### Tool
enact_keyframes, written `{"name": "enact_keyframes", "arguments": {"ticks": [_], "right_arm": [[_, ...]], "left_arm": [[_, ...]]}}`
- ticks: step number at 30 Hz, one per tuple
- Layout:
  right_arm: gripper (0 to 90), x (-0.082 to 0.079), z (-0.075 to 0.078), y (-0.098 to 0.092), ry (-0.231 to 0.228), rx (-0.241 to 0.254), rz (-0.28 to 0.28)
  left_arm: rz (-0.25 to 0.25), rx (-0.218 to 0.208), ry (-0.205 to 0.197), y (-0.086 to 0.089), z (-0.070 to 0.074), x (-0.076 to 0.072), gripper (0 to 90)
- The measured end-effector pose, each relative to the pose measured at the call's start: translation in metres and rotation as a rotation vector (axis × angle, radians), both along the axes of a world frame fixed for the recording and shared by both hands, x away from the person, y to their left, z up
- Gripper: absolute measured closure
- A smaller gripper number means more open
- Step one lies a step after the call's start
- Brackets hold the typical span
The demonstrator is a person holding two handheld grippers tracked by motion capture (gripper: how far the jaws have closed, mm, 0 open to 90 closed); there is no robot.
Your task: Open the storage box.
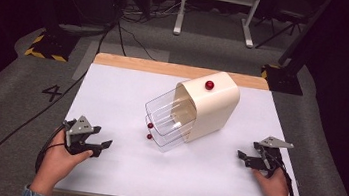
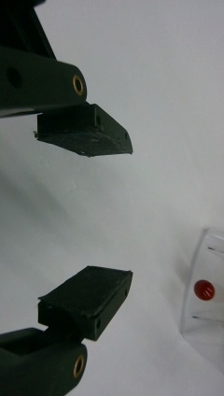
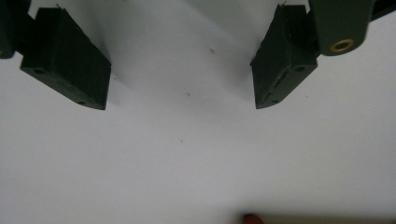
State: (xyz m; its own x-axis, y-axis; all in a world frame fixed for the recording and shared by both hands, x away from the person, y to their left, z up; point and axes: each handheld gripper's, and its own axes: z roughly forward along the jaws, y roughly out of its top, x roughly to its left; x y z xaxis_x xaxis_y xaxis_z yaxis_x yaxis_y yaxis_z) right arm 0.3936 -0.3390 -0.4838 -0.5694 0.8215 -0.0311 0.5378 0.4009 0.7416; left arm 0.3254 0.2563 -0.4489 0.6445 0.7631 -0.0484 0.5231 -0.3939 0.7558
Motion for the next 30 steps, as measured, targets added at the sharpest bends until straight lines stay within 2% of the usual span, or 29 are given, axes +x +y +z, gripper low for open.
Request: {"name": "enact_keyframes", "arguments": {"ticks": [2, 3, 4, 6, 7, 10, 11, 14, 16, 17, 19, 30], "right_arm": [[19.9, 0.000, 0.000, 0.000, 0.000, 0.000, 0.000], [19.9, 0.000, 0.000, 0.000, 0.000, 0.000, 0.000], [19.9, 0.000, 0.000, 0.000, 0.000, 0.000, 0.000], [19.9, 0.000, 0.000, 0.000, 0.000, 0.000, 0.000], [19.9, 0.000, 0.000, 0.000, 0.000, 0.000, 0.000], [19.9, 0.000, 0.000, 0.000, 0.000, 0.000, 0.000], [19.9, 0.000, 0.000, 0.000, -0.001, 0.000, 0.000], [19.9, 0.000, 0.000, 0.000, 0.000, 0.000, 0.000], [19.9, 0.000, 0.000, 0.000, -0.001, 0.000, 0.000], [19.9, 0.000, 0.000, 0.000, -0.001, 0.000, 0.000], [19.9, 0.000, 0.000, 0.000, 0.000, 0.000, 0.000], [19.9, 0.000, 0.000, 0.000, -0.001, 0.000, 0.000]], "left_arm": [[-0.001, -0.021, 0.051, 0.000, -0.009, 0.003, 31.9], [0.001, -0.003, 0.065, 0.000, -0.012, 0.004, 31.2], [0.001, -0.003, 0.065, 0.000, -0.012, 0.004, 30.3], [-0.019, 0.056, 0.082, -0.002, -0.018, 0.005, 29.6], [-0.021, 0.069, 0.091, -0.003, -0.020, 0.006, 29.4], [-0.024, 0.076, 0.108, -0.008, -0.026, 0.007, 27.7], [-0.037, 0.089, 0.107, -0.010, -0.027, 0.008, 24.9], [-0.036, 0.089, 0.109, -0.011, -0.028, 0.007, 21.9], [-0.056, 0.086, 0.097, -0.013, -0.031, 0.006, 18.6], [-0.068, 0.087, 0.090, -0.014, -0.033, 0.005, 11.3], [-0.071, 0.104, 0.078, -0.016, -0.034, 0.004, 11.0], [-0.073, 0.101, 0.080, -0.015, -0.034, 0.004, 11.0]]}}
